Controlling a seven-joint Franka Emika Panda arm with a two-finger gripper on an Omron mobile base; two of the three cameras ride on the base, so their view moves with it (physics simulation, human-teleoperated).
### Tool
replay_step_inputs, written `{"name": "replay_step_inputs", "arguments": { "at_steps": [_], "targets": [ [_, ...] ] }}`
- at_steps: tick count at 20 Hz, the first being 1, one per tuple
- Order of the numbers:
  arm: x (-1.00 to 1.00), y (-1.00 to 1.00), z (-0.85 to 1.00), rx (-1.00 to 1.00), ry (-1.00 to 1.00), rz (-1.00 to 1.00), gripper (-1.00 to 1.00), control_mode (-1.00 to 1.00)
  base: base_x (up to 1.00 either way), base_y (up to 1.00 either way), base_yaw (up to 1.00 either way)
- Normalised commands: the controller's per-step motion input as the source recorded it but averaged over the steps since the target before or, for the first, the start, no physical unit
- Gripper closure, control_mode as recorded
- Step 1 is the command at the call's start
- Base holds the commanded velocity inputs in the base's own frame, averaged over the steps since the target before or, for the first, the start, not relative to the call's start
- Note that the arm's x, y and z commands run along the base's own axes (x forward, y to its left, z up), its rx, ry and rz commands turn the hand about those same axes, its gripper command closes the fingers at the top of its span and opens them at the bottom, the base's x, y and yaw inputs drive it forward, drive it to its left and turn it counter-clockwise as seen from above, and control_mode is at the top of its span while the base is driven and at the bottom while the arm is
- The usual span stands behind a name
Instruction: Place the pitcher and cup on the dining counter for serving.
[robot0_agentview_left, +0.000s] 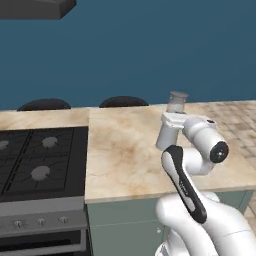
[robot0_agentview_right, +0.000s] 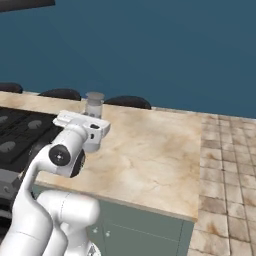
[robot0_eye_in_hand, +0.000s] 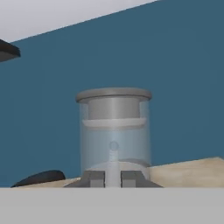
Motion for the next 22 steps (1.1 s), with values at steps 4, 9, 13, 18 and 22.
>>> {"name": "replay_step_inputs", "arguments": {
  "at_steps": [4,9,13,18,22],
  "targets": [
    [0.96,-0.27,-0.21,0.01,0.17,0.57,1.00,-1.00,0.00,0.00,0.00],
    [0.61,-0.18,-0.25,0.04,0.20,0.73,1.00,-1.00,0.00,0.00,0.00],
    [0.35,0.05,-0.20,0.02,0.11,0.54,1.00,-1.00,0.00,0.00,0.00],
    [0.21,0.22,-0.15,0.04,-0.03,0.15,1.00,-1.00,0.00,0.00,0.00],
    [0.64,0.21,-0.19,0.00,-0.02,0.03,1.00,-1.00,0.00,0.00,0.00]
  ]
}}
